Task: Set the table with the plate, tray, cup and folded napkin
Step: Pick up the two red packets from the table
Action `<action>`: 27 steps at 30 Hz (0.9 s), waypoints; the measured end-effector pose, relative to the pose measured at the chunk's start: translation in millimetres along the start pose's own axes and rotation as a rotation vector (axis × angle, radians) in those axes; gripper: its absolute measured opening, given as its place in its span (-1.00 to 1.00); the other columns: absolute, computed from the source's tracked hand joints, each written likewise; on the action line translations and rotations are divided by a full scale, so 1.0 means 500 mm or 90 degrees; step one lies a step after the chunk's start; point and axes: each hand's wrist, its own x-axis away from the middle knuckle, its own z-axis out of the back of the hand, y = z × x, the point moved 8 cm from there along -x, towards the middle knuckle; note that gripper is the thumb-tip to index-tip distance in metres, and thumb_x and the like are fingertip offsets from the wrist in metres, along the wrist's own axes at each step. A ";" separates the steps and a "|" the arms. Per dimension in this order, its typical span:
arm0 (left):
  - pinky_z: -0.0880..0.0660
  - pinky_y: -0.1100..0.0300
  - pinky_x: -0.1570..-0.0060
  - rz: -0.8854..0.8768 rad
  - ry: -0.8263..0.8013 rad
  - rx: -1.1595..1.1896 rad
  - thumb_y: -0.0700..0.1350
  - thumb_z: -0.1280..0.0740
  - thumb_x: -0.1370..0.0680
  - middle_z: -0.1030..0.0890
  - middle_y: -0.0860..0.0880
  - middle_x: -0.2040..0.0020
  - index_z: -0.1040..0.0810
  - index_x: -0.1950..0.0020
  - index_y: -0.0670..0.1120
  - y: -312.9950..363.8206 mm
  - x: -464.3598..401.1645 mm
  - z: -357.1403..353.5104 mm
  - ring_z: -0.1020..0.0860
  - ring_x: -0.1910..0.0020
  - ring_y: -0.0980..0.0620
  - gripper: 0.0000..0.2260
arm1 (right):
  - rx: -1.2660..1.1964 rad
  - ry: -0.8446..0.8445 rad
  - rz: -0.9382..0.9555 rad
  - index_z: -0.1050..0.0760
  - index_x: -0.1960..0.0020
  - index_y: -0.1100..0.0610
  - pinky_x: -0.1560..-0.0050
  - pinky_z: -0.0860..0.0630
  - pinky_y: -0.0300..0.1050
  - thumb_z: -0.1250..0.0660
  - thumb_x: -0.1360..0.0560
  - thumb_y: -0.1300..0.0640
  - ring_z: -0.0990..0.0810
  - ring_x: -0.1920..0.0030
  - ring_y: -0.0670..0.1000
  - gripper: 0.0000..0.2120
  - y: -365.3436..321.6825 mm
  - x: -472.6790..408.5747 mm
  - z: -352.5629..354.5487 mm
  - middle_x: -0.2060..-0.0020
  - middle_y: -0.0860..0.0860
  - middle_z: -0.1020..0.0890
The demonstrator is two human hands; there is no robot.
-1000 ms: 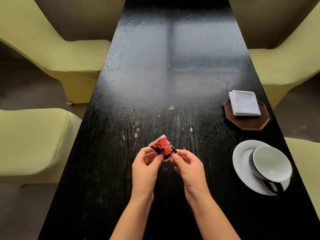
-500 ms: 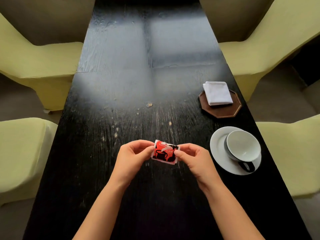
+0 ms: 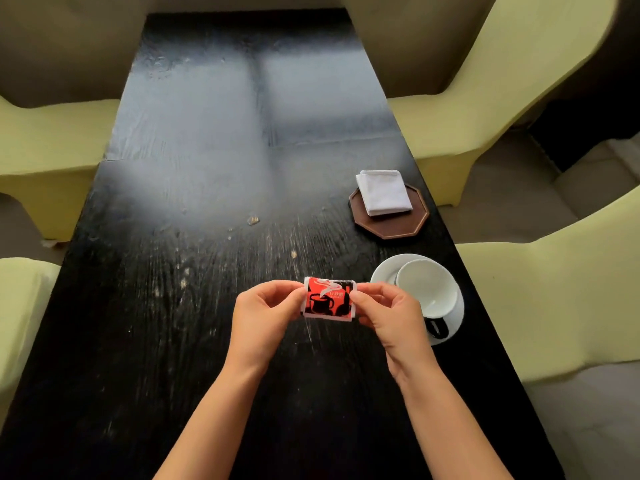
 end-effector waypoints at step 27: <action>-0.46 0.36 0.39 0.046 0.151 -0.063 -0.21 -0.43 -0.40 -0.69 0.03 0.37 -0.69 0.31 0.03 0.166 -0.057 -0.354 -0.58 0.41 0.21 -0.85 | 0.090 -0.154 0.017 -0.63 0.25 0.17 0.21 -0.58 -0.01 -0.42 -0.35 0.33 -0.63 0.26 0.05 -0.91 -0.197 -0.244 0.298 0.28 0.16 -0.70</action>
